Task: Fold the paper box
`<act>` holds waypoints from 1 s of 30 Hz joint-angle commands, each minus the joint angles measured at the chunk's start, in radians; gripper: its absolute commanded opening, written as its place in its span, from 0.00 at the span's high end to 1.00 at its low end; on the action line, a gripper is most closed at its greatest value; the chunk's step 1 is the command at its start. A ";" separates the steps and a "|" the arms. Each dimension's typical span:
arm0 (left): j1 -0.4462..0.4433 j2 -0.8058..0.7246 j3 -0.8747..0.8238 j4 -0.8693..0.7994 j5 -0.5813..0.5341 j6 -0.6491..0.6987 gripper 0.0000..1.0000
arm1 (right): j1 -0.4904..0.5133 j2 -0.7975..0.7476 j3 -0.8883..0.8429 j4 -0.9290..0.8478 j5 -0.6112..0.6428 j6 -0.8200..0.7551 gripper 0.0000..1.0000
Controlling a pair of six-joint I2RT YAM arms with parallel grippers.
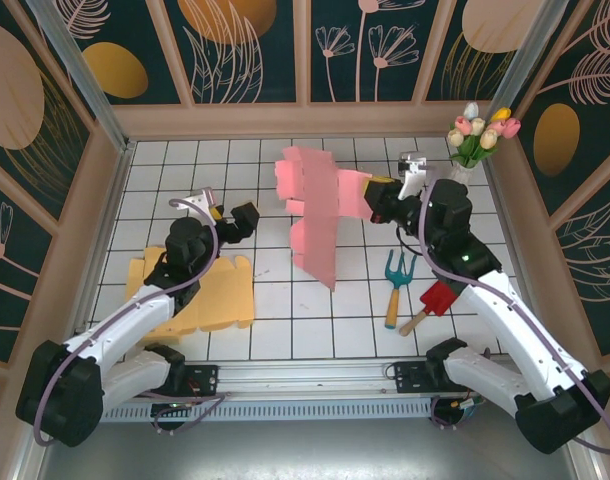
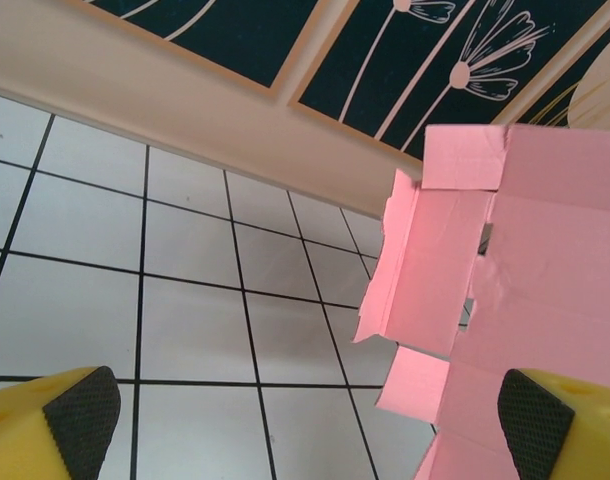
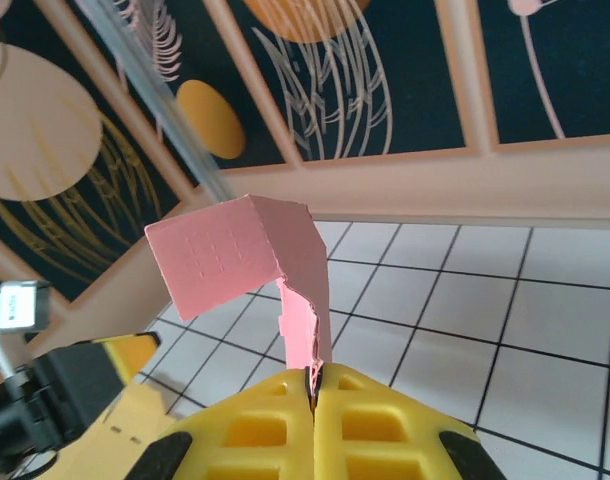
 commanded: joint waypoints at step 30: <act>-0.006 0.211 -0.069 0.142 0.016 0.106 0.01 | 0.004 0.251 -0.098 0.035 0.233 -0.126 1.00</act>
